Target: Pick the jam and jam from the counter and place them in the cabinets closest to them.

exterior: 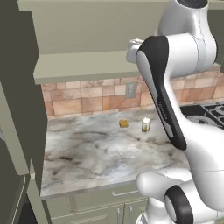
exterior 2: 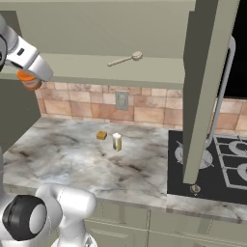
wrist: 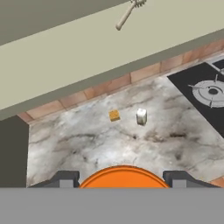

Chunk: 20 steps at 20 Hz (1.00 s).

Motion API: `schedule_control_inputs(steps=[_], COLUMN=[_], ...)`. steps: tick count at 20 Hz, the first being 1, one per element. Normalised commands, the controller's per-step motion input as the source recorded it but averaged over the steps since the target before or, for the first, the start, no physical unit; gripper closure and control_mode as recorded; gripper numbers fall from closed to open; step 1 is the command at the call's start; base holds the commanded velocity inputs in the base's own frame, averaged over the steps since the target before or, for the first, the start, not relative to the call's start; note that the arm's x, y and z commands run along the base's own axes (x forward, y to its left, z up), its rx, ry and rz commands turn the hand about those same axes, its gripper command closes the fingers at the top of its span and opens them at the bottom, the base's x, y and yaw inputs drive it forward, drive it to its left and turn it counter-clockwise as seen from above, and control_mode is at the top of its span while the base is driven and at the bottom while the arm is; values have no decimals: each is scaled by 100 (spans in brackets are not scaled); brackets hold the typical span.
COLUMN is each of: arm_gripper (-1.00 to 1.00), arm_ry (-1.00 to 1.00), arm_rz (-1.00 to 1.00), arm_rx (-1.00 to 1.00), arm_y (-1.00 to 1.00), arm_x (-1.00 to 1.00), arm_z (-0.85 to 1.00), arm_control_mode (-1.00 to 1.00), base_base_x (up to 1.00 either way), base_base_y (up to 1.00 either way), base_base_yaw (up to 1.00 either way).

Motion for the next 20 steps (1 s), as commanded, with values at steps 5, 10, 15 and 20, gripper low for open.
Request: schedule_control_inputs(steps=[5, 10, 15, 20], arm_gripper=[100, 100, 100, 100], arm_ry=[-5, -12, -7, -3], arm_rz=[0, 0, 0, 0], arm_rx=[0, 0, 0, 0], arm_y=[0, 0, 0, 0], arm_x=[0, 2, 7, 12], arm_z=[0, 0, 0, 0], arm_control_mode=[-100, -100, -100, -100], base_base_x=[0, 0, 0, 0], base_base_y=[0, 0, 0, 0], base_base_yaw=[0, 0, 0, 0])
